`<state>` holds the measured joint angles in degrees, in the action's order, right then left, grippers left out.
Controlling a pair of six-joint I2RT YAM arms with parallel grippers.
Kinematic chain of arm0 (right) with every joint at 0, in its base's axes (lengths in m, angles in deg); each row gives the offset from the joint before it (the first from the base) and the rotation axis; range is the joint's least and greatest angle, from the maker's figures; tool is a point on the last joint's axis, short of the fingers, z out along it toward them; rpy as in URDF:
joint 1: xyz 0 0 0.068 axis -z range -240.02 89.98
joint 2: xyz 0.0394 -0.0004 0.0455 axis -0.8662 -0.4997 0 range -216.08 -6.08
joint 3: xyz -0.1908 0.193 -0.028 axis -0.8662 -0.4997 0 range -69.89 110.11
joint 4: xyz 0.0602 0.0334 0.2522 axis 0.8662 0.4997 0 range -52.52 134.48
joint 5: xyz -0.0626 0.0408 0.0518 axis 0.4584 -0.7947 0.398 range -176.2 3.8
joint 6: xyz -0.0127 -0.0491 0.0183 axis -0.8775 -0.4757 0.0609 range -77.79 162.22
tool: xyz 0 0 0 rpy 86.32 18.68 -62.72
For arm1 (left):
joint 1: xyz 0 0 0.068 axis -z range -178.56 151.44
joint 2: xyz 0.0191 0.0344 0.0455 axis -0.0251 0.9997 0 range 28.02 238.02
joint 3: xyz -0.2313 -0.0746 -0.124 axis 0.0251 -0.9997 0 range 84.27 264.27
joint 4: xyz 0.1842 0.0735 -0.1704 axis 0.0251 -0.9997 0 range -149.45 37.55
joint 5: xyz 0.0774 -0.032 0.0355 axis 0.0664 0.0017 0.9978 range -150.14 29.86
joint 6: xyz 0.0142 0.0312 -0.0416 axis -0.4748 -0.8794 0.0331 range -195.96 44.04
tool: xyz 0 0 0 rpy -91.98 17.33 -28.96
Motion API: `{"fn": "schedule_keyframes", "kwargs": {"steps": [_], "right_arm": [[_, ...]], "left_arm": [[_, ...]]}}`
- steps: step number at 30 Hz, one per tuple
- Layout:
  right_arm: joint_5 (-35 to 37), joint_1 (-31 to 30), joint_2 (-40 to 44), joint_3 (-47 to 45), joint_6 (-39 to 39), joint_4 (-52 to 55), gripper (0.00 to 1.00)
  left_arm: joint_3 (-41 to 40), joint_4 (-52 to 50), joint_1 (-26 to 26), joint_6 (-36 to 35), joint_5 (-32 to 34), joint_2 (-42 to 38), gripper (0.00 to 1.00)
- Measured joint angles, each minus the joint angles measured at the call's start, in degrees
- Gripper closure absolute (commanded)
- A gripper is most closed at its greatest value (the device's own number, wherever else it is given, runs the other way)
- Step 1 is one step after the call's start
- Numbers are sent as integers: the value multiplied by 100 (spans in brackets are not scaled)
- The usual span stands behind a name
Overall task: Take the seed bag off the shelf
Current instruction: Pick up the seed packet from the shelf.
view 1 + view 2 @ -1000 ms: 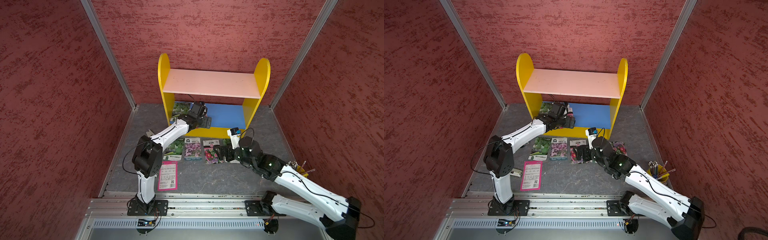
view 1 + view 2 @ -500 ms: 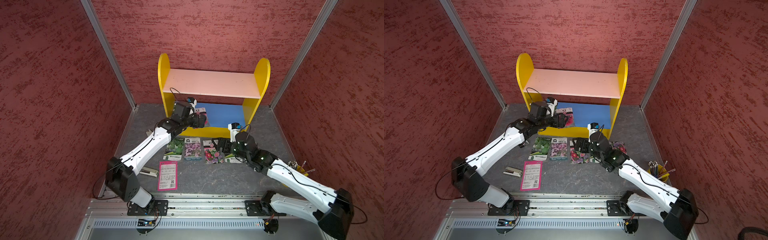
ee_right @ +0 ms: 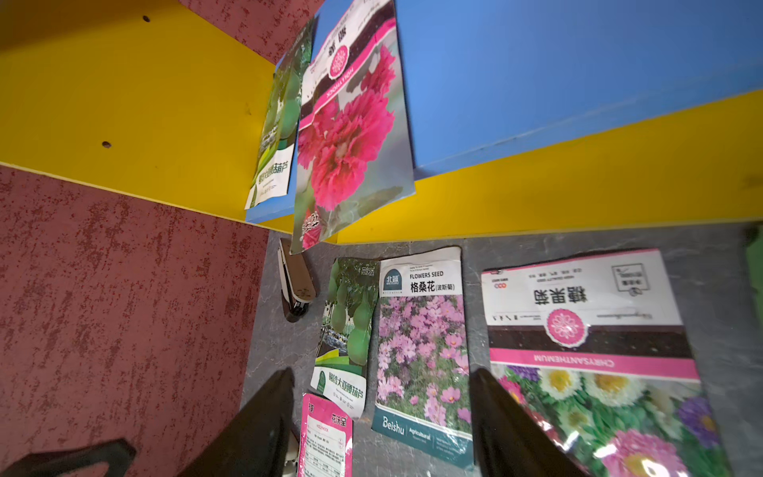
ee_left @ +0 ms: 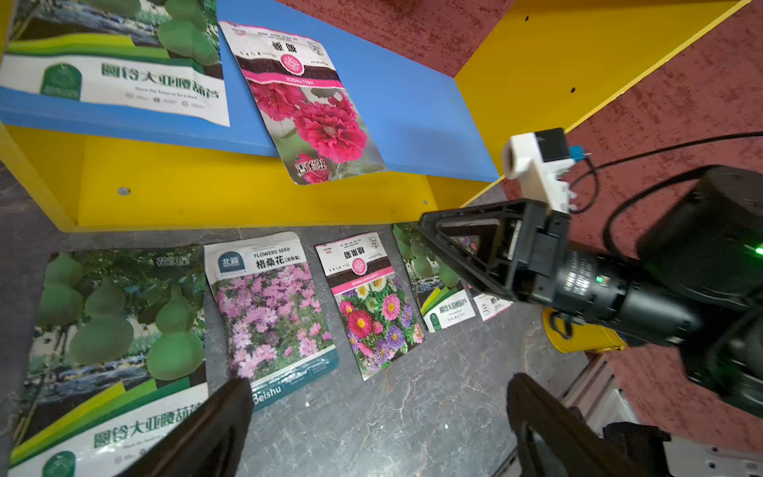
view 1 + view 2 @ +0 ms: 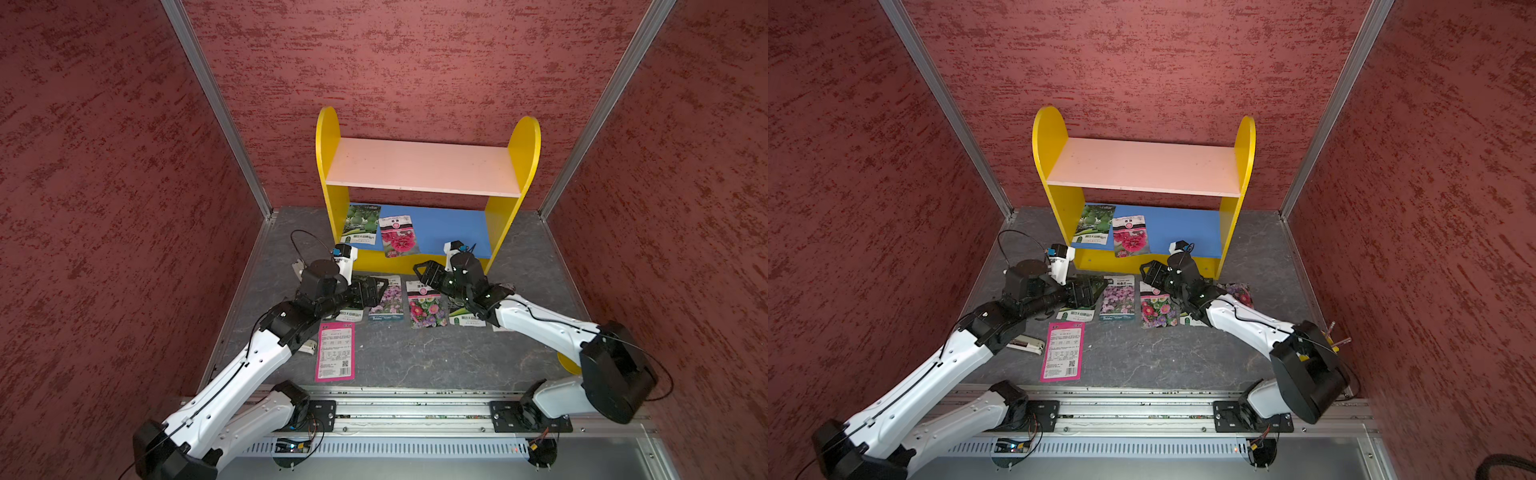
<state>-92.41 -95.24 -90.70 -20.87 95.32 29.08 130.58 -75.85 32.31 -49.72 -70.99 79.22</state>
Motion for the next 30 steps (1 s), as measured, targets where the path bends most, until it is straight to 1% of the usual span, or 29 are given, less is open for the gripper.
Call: {"fn": "schedule_keyframes", "kwargs": {"steps": [5, 8, 14, 20, 27, 30], "right_arm": [[-87, 105, -577, 37, 267, -568, 36], [-162, 181, -776, 133, 365, -817, 37], [-367, 326, -960, 328, 479, -1241, 39], [-463, 411, -1139, 501, 546, -1421, 42], [-522, 494, -1379, 682, 649, -1460, 50], [-540, 529, -1408, 710, 671, -1480, 56]], "left_arm": [[-632, 289, -116, 439, -391, -240, 0], [-813, 404, -157, 638, -557, -245, 0], [-863, 654, -168, 815, -730, -260, 0], [-901, 815, -175, 903, -807, -245, 0], [-973, 896, -179, 911, -844, -149, 0], [-997, 920, -184, 914, -848, -149, 0]]}}
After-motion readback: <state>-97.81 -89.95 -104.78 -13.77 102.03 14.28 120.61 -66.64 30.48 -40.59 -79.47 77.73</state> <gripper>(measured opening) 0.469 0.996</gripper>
